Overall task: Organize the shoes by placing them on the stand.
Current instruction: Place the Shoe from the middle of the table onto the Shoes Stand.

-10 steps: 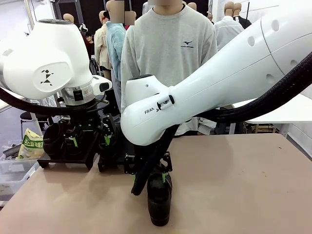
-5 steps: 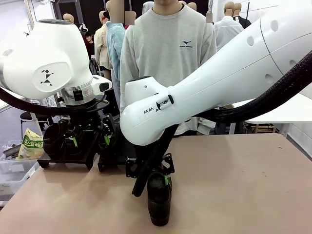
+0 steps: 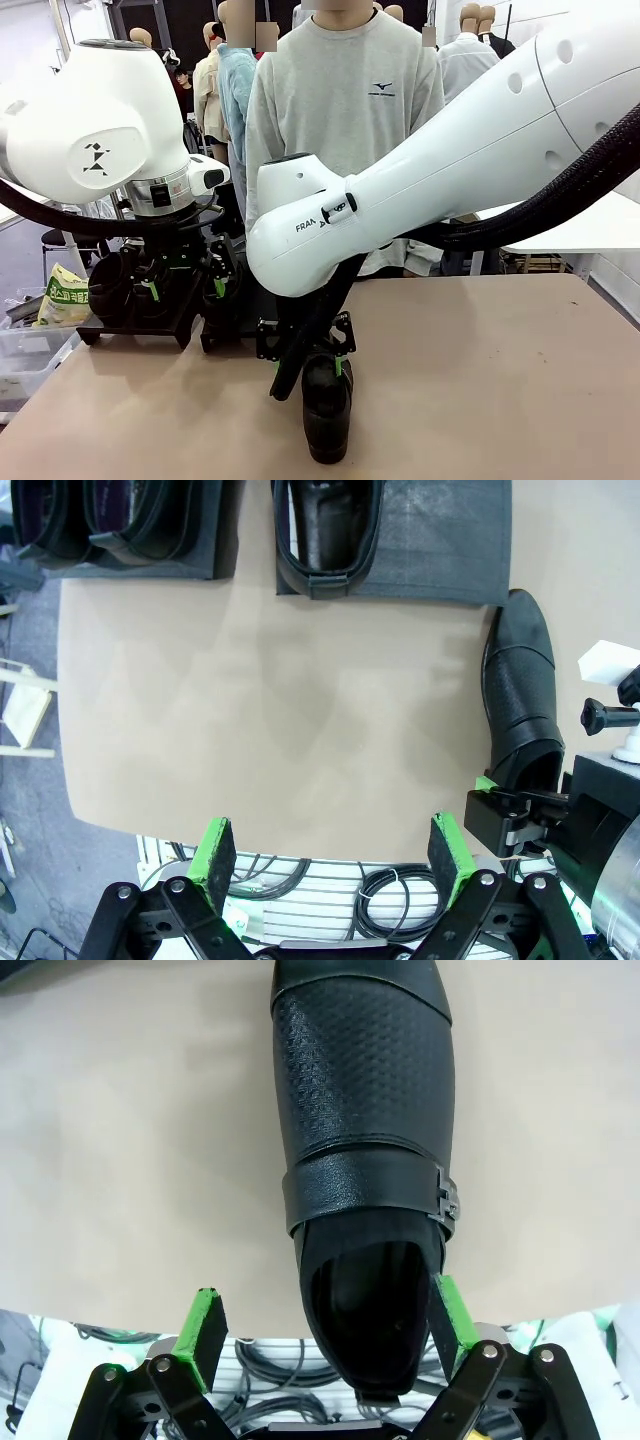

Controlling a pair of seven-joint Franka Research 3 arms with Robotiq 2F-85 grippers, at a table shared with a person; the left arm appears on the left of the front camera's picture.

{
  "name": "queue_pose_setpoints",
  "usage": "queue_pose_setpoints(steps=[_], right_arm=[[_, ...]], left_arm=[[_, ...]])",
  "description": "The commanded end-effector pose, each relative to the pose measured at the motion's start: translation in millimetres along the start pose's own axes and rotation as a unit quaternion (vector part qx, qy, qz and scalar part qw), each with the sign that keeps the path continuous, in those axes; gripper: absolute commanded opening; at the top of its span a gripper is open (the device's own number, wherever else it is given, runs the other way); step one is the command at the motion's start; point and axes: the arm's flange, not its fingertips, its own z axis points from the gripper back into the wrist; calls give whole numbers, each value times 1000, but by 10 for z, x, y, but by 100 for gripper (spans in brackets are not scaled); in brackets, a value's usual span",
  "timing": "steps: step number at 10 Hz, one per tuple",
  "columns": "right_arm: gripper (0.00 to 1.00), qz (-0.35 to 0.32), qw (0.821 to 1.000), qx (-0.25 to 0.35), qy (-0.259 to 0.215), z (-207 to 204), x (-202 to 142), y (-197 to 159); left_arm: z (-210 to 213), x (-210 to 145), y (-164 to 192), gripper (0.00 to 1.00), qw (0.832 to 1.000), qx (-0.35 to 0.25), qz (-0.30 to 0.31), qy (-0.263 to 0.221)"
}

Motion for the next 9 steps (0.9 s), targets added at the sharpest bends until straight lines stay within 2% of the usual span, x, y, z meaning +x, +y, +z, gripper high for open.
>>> queue_pose_setpoints(steps=[1,3,4,5,7,9], right_arm=[[100,-8,1000,7,-5,-11,-7,-5],[100,0,1000,0,0,0,0,0],[100,7,999,25,-28,189,-54,-350],[100,-19,998,31,-59,438,3,-562],[100,-63,991,34,-113,789,323,-1069],[100,-101,990,-6,-101,685,741,-1770]], left_arm=[[-2,1,15,100,1000,-4,0,3],[-2,1,15,100,1000,-4,0,3],[-2,1,15,100,1000,-4,0,3],[-2,1,15,100,1000,-4,0,3],[-2,1,15,100,1000,-4,0,3],[-2,1,15,100,1000,-4,0,3]])
